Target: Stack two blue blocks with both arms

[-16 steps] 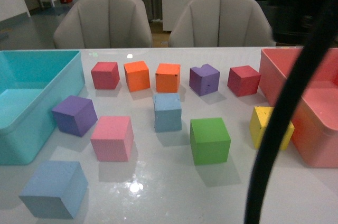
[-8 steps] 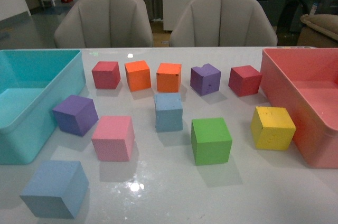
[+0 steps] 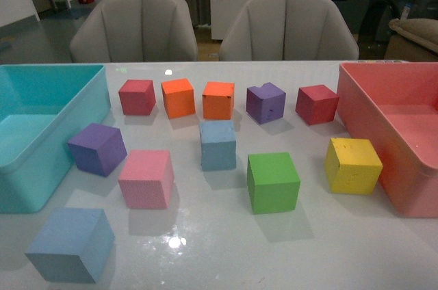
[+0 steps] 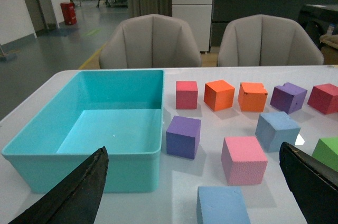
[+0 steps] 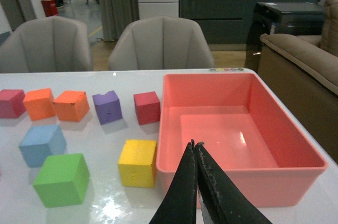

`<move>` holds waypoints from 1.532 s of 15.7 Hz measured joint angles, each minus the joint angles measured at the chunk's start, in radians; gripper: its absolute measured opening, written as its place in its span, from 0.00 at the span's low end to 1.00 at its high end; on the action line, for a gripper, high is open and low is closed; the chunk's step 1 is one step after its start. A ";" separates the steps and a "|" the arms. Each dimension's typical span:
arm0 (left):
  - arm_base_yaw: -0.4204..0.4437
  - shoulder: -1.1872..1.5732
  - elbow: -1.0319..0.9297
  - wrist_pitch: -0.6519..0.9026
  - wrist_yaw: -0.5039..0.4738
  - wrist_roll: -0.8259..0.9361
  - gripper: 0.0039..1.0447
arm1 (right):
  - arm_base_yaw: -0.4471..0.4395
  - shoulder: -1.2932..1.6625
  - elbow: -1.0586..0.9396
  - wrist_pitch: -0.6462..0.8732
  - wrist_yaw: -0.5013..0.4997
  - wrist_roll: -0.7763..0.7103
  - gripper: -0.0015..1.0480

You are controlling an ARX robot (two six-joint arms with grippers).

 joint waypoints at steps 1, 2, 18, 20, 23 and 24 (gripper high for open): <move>0.000 0.000 0.000 0.000 0.002 0.000 0.94 | 0.003 -0.033 -0.011 -0.020 -0.010 -0.001 0.02; 0.000 0.000 0.000 0.000 0.002 0.000 0.94 | 0.007 -0.063 -0.017 -0.039 -0.010 -0.001 0.02; 0.000 0.000 0.000 0.000 0.002 0.000 0.94 | 0.007 -0.546 -0.056 -0.456 -0.011 -0.002 0.02; 0.000 0.000 0.000 0.000 0.002 0.000 0.94 | 0.007 -0.546 -0.061 -0.472 -0.011 -0.002 0.02; 0.000 0.000 0.000 0.000 0.002 0.000 0.94 | 0.007 -0.546 -0.061 -0.474 -0.011 -0.002 0.29; 0.000 0.000 0.000 0.000 0.002 0.000 0.94 | 0.007 -0.546 -0.061 -0.474 -0.011 -0.002 0.41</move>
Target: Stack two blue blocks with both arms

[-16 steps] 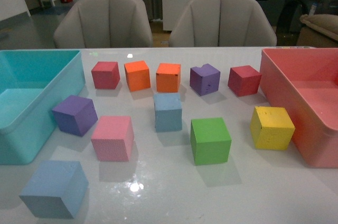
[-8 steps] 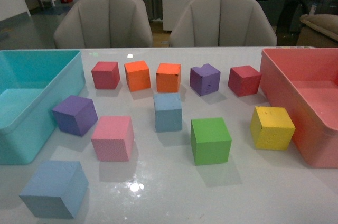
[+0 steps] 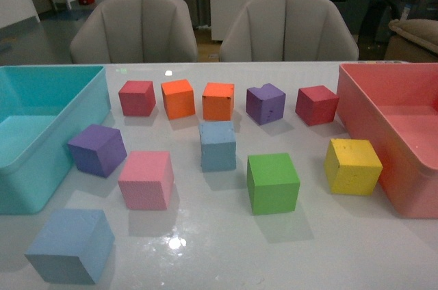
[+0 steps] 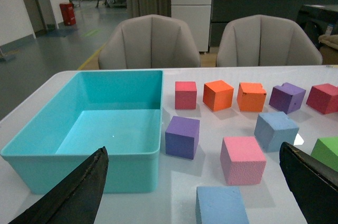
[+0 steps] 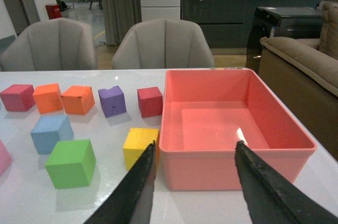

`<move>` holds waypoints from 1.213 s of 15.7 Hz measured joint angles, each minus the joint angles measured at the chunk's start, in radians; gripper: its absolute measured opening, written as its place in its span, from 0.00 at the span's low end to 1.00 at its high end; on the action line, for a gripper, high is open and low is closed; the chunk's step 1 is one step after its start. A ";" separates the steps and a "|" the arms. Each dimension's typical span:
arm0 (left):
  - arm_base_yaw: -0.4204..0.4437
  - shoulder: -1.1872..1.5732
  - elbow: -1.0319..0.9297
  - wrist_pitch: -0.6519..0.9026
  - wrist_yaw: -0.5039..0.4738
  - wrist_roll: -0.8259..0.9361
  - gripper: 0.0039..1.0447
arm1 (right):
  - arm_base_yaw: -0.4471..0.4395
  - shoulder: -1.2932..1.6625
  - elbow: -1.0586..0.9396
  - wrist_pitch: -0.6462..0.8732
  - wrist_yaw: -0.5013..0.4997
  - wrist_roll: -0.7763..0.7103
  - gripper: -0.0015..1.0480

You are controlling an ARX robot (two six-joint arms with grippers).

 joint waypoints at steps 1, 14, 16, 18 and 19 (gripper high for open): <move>0.000 0.000 0.000 0.000 0.000 0.000 0.94 | 0.000 0.000 0.000 0.000 0.000 0.000 0.46; -0.100 0.526 0.225 0.072 -0.023 -0.063 0.94 | 0.000 0.000 0.000 0.000 0.000 0.000 0.94; -0.164 0.840 0.285 0.237 -0.016 -0.052 0.94 | 0.000 0.000 0.000 0.001 0.000 0.000 0.94; -0.212 1.116 0.352 0.315 -0.027 -0.039 0.94 | 0.000 0.000 0.000 0.000 0.000 0.000 0.94; -0.219 1.247 0.370 0.325 -0.024 -0.034 0.94 | 0.000 0.000 0.000 0.000 0.000 0.000 0.94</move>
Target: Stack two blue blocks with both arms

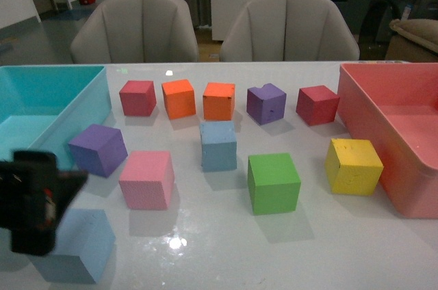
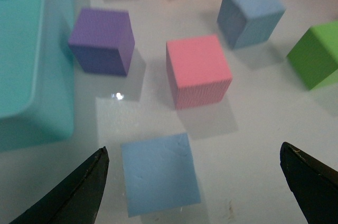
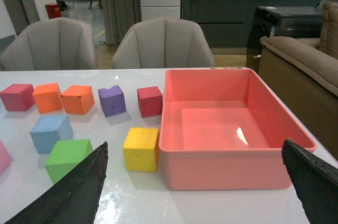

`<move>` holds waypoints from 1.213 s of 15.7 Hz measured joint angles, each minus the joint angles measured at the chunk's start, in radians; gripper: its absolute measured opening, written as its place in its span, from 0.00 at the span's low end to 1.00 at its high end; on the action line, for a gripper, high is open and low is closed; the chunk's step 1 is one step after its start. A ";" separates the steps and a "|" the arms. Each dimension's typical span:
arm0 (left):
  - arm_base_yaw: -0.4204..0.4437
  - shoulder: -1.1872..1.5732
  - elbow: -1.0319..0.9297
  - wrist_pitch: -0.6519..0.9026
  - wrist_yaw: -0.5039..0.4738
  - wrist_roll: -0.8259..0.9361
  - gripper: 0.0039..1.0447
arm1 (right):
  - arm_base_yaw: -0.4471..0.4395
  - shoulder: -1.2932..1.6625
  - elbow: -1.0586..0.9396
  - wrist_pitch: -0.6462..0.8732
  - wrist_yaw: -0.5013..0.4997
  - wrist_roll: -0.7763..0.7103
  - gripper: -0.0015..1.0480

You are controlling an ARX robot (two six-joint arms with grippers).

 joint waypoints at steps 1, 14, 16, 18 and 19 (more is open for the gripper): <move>0.008 0.111 0.016 0.014 -0.005 0.002 0.94 | 0.000 0.000 0.000 0.000 0.000 0.000 0.94; 0.075 0.372 0.118 0.012 0.023 -0.061 0.94 | 0.000 0.000 0.000 0.000 0.000 0.000 0.94; 0.060 0.385 0.122 0.021 0.014 -0.061 0.94 | 0.000 0.000 0.000 0.000 0.000 0.000 0.94; 0.055 0.427 0.125 0.045 0.000 -0.061 0.94 | 0.000 0.000 0.000 0.000 0.000 0.000 0.94; 0.053 0.449 0.125 0.051 -0.004 -0.061 0.94 | 0.000 0.000 0.000 0.000 0.000 0.000 0.94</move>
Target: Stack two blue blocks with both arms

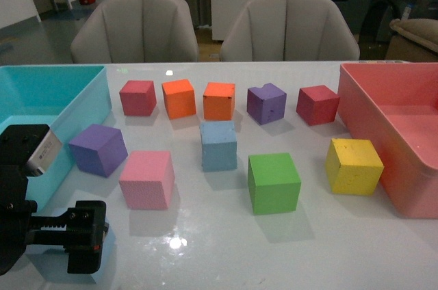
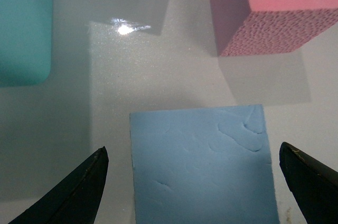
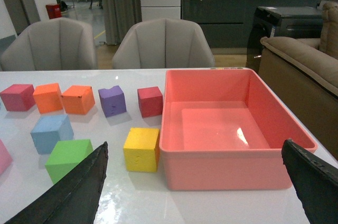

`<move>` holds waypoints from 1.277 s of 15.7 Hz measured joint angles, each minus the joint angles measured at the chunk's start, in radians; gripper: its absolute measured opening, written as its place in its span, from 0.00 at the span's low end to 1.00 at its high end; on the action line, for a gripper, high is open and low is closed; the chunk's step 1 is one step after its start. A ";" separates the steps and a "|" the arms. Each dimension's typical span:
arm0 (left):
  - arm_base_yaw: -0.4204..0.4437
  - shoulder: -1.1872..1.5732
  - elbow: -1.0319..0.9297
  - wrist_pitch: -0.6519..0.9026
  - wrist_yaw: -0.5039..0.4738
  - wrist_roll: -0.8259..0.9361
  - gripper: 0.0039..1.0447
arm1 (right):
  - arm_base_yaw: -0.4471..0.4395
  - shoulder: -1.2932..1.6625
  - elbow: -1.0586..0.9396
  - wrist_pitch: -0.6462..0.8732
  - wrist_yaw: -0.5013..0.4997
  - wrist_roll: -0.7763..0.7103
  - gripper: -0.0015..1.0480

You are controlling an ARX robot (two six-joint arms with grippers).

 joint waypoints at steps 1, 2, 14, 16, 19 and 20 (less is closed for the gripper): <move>-0.003 0.025 0.000 0.016 -0.007 0.000 0.94 | 0.000 0.000 0.000 0.000 0.000 0.000 0.94; -0.005 0.048 -0.001 0.027 -0.013 0.001 0.94 | 0.000 0.000 0.000 0.000 0.000 0.000 0.94; -0.104 -0.067 -0.033 -0.021 -0.066 0.061 0.48 | 0.000 0.000 0.000 0.000 0.000 0.000 0.94; -0.156 -0.148 0.008 -0.101 -0.068 0.071 0.48 | 0.000 0.000 0.000 0.000 0.000 0.000 0.94; -0.253 -0.102 0.214 -0.193 -0.075 0.106 0.47 | 0.000 0.000 0.000 0.000 0.000 0.000 0.94; -0.288 -0.042 0.302 -0.241 -0.073 0.114 0.47 | 0.000 0.000 0.000 0.000 0.000 0.000 0.94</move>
